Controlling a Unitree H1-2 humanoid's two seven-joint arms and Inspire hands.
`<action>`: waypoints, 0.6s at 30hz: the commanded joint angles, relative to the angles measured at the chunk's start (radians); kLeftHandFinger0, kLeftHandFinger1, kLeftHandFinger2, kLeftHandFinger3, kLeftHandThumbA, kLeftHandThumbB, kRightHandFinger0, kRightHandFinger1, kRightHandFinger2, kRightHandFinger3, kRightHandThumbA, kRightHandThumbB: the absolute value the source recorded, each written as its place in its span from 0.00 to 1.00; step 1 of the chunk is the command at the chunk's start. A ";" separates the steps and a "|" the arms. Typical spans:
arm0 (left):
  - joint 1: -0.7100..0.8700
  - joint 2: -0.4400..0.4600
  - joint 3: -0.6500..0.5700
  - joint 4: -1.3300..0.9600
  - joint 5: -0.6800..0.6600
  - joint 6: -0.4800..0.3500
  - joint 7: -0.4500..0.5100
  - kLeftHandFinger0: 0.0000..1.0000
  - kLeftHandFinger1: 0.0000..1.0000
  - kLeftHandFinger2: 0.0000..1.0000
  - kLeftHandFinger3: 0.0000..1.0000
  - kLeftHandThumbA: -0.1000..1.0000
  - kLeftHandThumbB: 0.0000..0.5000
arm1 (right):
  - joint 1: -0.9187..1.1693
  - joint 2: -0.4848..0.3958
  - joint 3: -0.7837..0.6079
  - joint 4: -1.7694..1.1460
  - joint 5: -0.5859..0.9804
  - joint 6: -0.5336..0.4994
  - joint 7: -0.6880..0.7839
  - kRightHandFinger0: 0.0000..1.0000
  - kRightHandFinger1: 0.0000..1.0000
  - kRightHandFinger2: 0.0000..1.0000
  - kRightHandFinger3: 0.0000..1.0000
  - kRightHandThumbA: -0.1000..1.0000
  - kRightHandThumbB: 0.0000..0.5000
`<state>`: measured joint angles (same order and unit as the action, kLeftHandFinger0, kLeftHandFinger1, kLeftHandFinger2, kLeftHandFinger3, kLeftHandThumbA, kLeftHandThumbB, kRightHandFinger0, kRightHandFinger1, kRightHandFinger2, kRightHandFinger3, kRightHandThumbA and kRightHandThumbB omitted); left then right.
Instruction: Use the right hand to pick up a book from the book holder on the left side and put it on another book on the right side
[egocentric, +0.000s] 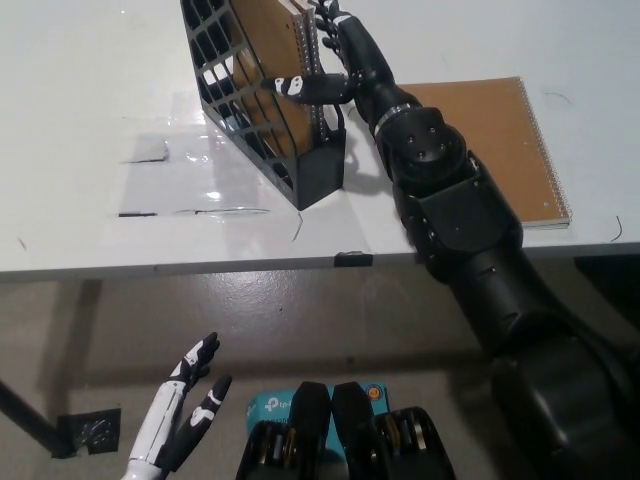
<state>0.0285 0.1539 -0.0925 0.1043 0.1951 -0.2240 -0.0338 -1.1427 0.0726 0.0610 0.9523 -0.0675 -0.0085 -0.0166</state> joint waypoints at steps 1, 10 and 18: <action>-0.013 0.014 -0.005 -0.014 0.022 -0.023 0.000 1.00 1.00 1.00 0.95 0.88 0.42 | -0.084 0.016 0.008 -0.043 -0.015 -0.009 -0.023 0.92 0.95 1.00 1.00 0.91 0.65; -0.016 0.021 -0.006 -0.018 0.010 -0.020 -0.008 1.00 1.00 1.00 0.96 0.87 0.41 | -0.062 0.024 0.027 -0.100 -0.035 -0.013 -0.042 0.87 0.90 0.98 1.00 0.93 0.73; -0.017 0.029 -0.013 -0.014 0.029 -0.023 -0.003 1.00 1.00 1.00 0.95 0.90 0.41 | -0.053 0.033 0.028 -0.097 -0.035 -0.018 -0.046 0.85 0.88 0.95 1.00 0.92 0.71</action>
<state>0.0226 0.1615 -0.1049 0.1048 0.2036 -0.2234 -0.0339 -1.1426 0.0856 0.0856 0.8864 -0.0953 -0.0059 -0.0494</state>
